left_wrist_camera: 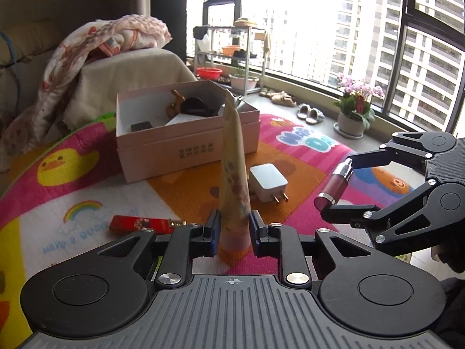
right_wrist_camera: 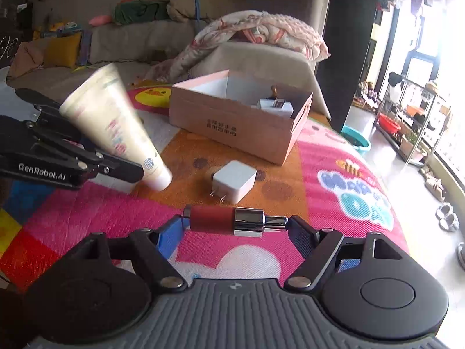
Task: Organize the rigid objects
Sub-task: 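Lift the cream tube with left gripper while right gripper carries the red cylinder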
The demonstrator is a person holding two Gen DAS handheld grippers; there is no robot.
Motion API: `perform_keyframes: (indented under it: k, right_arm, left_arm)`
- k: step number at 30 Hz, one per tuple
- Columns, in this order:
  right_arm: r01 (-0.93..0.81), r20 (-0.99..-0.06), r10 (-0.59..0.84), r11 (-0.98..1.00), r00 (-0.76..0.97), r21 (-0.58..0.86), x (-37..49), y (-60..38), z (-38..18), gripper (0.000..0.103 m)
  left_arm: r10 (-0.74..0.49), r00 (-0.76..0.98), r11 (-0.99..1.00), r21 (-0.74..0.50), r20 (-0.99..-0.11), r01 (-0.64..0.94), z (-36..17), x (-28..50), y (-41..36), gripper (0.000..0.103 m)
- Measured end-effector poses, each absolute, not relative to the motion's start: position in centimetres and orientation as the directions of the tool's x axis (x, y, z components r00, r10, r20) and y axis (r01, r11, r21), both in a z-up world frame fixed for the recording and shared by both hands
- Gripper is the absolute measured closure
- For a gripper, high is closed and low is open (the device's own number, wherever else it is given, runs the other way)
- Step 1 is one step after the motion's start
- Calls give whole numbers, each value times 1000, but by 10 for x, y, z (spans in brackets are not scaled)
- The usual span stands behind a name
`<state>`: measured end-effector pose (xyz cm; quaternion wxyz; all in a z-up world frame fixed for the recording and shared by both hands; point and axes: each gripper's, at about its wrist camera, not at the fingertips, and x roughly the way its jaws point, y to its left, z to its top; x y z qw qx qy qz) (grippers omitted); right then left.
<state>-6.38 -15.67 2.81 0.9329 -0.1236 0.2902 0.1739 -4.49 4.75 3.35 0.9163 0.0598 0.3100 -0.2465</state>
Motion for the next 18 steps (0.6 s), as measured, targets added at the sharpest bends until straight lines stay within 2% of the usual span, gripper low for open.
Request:
perform_keyframes:
  k: [1,7,10,13,16,18]
  right_arm:
    - [-392,-579,249,910,776,-135,-63,-157,30,24]
    - [-397,-596,256,910,761,-116,-61,-155,25,24]
    - [-398,-620,249,910,744,-112,-58,-152,17,24]
    - [-402,-632,253,910,733,-103,-58,-152,13,24]
    - [-405,-645,256,910,720,-91,-55,-152,8,24]
    - [-404,-658,255,911,709,-82,-53,-151,5,24]
  left_arm:
    - [-418,683,871,-52,-599,488,33,-42,48,89]
    - [-411,680,888,-98,-607,449,20,-23,47,89]
    - [-416,703,895,-122,-577,430,22,-16,45,86]
    - [-415,734,892,-79,-538,446,29,-10,42,86]
    - [-431,667,860,-52,-608,508,24,6,35,84]
    - [-450,618,829,-44,-645,558,16,11,29,70]
